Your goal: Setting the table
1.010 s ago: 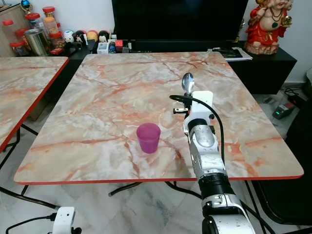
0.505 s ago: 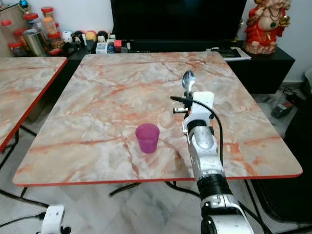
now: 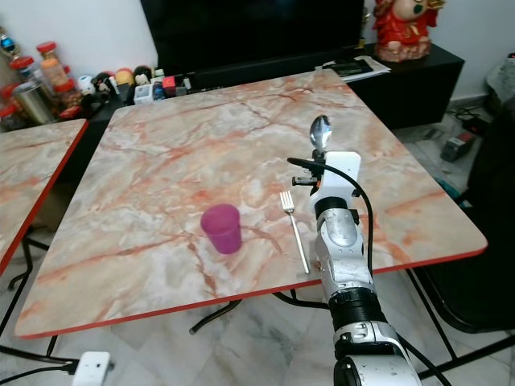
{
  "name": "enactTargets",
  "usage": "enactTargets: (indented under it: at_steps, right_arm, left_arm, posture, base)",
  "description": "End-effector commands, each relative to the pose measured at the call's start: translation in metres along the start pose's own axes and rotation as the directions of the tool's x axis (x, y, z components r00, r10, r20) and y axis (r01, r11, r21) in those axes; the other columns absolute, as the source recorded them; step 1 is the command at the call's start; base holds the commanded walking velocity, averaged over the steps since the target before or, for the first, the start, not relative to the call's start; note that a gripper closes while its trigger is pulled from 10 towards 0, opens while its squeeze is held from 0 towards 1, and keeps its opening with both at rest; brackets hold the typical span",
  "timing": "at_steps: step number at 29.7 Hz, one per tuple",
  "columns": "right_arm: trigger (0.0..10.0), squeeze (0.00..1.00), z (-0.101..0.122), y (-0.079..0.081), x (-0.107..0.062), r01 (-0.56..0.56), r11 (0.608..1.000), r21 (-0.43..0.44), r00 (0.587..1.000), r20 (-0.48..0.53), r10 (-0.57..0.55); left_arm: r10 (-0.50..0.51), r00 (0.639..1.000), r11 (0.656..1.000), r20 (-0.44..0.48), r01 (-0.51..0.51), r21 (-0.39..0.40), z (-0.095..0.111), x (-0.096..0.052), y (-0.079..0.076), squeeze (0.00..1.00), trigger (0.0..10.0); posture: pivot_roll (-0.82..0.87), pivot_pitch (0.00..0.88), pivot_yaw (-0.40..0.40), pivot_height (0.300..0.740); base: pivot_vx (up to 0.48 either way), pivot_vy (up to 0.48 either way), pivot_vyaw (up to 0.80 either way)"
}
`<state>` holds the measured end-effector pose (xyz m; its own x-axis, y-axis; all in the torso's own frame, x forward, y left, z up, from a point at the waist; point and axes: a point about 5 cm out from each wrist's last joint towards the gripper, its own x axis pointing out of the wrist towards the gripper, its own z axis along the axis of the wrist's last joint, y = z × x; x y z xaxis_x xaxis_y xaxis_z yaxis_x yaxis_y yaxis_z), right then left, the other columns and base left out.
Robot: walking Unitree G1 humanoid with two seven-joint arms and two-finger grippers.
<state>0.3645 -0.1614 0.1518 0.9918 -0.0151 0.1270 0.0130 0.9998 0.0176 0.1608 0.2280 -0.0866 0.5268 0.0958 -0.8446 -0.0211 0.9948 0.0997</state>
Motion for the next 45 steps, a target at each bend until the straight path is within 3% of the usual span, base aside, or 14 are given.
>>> enactTargets:
  at_steps: [1,6,11,19,25,29,33,38,45]
  right_arm:
    - [10.0,0.00,0.006,0.007,0.004,-0.019,1.000,0.009,1.000,0.016,0.019]
    - [10.0,0.00,0.008,0.008,0.005,-0.021,1.000,0.020,0.999,0.025,0.021]
    - [10.0,0.00,0.006,0.011,0.002,-0.032,0.999,0.031,0.999,0.028,0.031]
    - [10.0,0.00,0.008,0.013,0.000,-0.043,0.999,0.024,0.998,0.048,0.042]
    - [10.0,0.00,0.008,0.012,-0.001,-0.037,0.999,0.028,0.998,0.051,0.036]
    - [10.0,0.00,0.007,0.011,0.000,-0.052,0.999,0.012,0.998,0.040,0.051]
    - [10.0,0.00,0.009,0.009,0.002,-0.052,0.999,0.003,0.998,0.044,0.051]
    - [10.0,0.00,0.013,0.010,0.004,-0.047,0.999,0.010,0.997,0.058,0.047]
    - [10.0,0.00,0.015,0.013,0.004,-0.056,0.998,0.008,0.996,0.076,0.055]
  left_arm:
    - [0.031,0.999,1.000,-0.024,-0.031,0.000,-0.004,-0.002,0.011,0.00,10.0]
    - [0.045,0.999,0.999,-0.007,-0.045,-0.006,0.009,-0.001,0.018,0.00,10.0]
    - [0.085,0.996,0.996,0.034,-0.084,-0.035,0.030,-0.001,0.035,0.00,10.0]
    - [0.087,0.995,0.995,0.055,-0.084,-0.050,0.039,0.001,0.031,0.00,10.0]
    - [0.079,0.996,0.995,0.045,-0.076,-0.059,0.028,0.000,0.027,0.00,10.0]
    - [0.081,0.997,0.994,0.019,-0.079,-0.077,0.003,-0.005,0.034,0.00,10.0]
    - [0.078,0.997,0.993,0.008,-0.077,-0.089,-0.009,-0.008,0.036,0.00,10.0]
    - [0.080,0.997,0.992,0.003,-0.079,-0.097,-0.014,-0.009,0.036,0.00,10.0]
    - [0.066,0.998,0.992,0.017,-0.064,-0.105,-0.008,-0.005,0.022,0.00,10.0]
  posture:
    - [-0.26,0.000,0.147,0.740]
    - [-0.21,0.000,0.140,0.740]
    - [-0.11,0.000,0.110,0.740]
    - [-0.05,0.000,0.076,0.740]
    - [-0.04,0.000,0.069,0.740]
    - [-0.04,0.000,0.038,0.740]
    - [-0.04,0.000,0.032,0.740]
    - [-0.03,0.000,0.022,0.740]
    - [-0.02,0.000,0.017,0.740]
  base:
    - [0.000,0.000,0.00]
    - [0.000,0.000,0.00]
    - [0.000,0.000,0.00]
    - [0.000,0.196,0.00]
    - [0.000,0.335,0.00]
    - [0.000,0.337,0.00]
    - [0.000,0.337,0.00]
    - [0.000,0.337,0.00]
    - [0.000,0.345,0.00]
